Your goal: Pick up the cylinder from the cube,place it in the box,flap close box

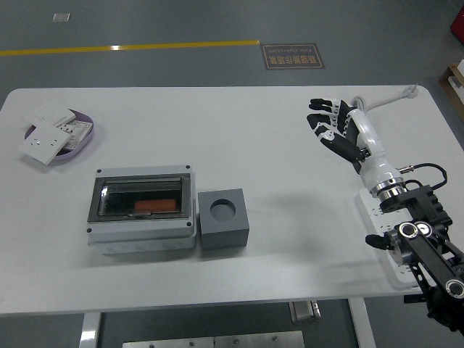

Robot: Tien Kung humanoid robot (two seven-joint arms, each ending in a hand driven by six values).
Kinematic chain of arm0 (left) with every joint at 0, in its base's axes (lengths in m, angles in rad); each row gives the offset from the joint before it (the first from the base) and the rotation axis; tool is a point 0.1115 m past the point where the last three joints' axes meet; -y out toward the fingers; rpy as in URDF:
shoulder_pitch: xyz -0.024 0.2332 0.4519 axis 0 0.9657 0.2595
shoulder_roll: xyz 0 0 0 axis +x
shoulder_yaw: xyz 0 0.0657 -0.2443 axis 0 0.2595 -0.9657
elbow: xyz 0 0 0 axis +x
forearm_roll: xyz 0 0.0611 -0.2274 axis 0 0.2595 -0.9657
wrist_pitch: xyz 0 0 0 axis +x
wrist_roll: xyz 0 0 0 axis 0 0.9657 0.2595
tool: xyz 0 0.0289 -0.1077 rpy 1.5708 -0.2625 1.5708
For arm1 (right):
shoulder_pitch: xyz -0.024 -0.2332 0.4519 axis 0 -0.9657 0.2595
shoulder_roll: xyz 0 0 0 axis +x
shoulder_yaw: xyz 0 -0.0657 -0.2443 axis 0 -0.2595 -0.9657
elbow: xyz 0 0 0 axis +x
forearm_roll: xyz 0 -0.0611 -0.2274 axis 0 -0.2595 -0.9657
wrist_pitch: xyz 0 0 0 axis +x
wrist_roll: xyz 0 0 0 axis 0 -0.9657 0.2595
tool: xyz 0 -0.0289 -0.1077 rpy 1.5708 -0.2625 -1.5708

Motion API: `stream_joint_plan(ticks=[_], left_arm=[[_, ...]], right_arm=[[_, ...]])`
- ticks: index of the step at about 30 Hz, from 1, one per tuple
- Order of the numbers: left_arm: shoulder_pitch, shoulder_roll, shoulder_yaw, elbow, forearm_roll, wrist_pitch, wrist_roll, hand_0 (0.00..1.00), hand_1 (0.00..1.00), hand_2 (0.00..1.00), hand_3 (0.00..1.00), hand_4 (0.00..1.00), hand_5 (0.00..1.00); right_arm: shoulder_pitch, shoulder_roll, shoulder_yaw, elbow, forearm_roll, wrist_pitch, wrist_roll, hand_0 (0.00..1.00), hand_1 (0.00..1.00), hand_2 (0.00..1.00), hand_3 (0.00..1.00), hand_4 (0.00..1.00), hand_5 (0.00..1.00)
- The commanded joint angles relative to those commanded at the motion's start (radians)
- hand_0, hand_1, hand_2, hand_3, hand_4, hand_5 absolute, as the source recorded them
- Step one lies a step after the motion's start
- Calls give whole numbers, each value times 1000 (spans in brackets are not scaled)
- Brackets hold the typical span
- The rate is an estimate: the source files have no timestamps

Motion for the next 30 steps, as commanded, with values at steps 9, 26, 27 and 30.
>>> stream_joint_plan(ticks=[9, 26, 27, 30], left_arm=[[-5, 7, -5, 0, 17, -7, 2, 923, 852, 854, 951, 2, 2], [1, 21, 10, 0, -21, -3, -5, 923, 852, 854, 951, 2, 2], [3, 20, 15, 0, -31, -2, -7, 923, 852, 854, 951, 2, 2], [4, 16, 25, 0, -51, 0, -12, 923, 852, 854, 951, 2, 2]], right_arm=[[-22, -1, 39, -5, -14, -10, 1, 806, 703, 737, 723, 910, 403], [-20, -1, 49, -4, -26, -35, 3, 820, 729, 748, 732, 934, 411], [-18, -2, 46, -2, -26, -36, 5, 820, 729, 748, 732, 934, 411], [-15, -4, 38, 2, -25, -40, 10, 819, 731, 746, 737, 935, 417]])
